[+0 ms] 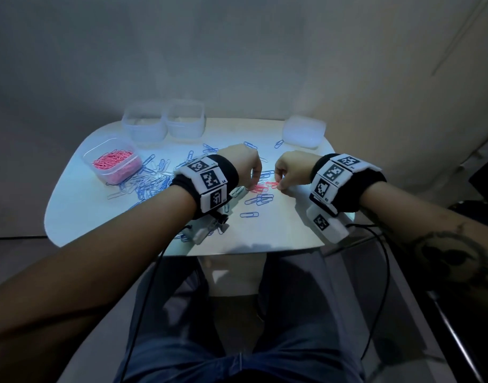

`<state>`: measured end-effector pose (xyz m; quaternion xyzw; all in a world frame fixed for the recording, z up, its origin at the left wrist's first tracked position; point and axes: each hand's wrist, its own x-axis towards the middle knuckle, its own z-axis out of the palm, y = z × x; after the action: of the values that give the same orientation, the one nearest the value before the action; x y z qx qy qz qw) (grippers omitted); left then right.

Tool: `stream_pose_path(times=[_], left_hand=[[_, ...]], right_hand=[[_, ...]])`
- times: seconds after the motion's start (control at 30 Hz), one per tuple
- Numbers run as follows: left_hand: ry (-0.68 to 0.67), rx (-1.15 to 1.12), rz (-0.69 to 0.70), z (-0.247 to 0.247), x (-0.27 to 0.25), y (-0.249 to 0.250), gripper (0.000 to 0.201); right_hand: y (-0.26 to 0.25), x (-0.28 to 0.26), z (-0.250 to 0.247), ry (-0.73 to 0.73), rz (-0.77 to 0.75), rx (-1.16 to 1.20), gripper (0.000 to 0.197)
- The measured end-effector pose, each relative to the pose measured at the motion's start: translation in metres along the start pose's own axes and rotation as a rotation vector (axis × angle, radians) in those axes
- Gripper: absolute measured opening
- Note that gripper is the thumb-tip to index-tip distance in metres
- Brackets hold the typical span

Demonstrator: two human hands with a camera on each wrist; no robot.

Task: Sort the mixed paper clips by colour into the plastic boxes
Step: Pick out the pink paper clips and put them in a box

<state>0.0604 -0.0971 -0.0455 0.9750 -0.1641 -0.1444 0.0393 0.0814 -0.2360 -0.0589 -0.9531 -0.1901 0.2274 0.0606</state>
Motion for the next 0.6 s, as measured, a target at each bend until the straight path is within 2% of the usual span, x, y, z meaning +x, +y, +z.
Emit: stream_pose_path(times=[0.2, 0.4, 0.5, 0.6], left_hand=[[0.061, -0.085, 0.004, 0.001, -0.003, -0.012, 0.014], [0.089, -0.168, -0.068, -0.006, -0.005, -0.024, 0.020], [0.130, -0.197, -0.062, -0.007, -0.005, -0.024, 0.024], [0.069, -0.171, -0.005, -0.003, -0.004, -0.014, 0.026]], right_hand=[[0.002, -0.005, -0.002, -0.008, -0.004, 0.014, 0.007], [-0.015, -0.013, 0.004, 0.088, -0.006, -0.267, 0.020], [-0.027, -0.014, 0.007, 0.086, 0.019, -0.415, 0.036], [-0.028, -0.012, 0.006, 0.094, 0.029, -0.373, 0.031]])
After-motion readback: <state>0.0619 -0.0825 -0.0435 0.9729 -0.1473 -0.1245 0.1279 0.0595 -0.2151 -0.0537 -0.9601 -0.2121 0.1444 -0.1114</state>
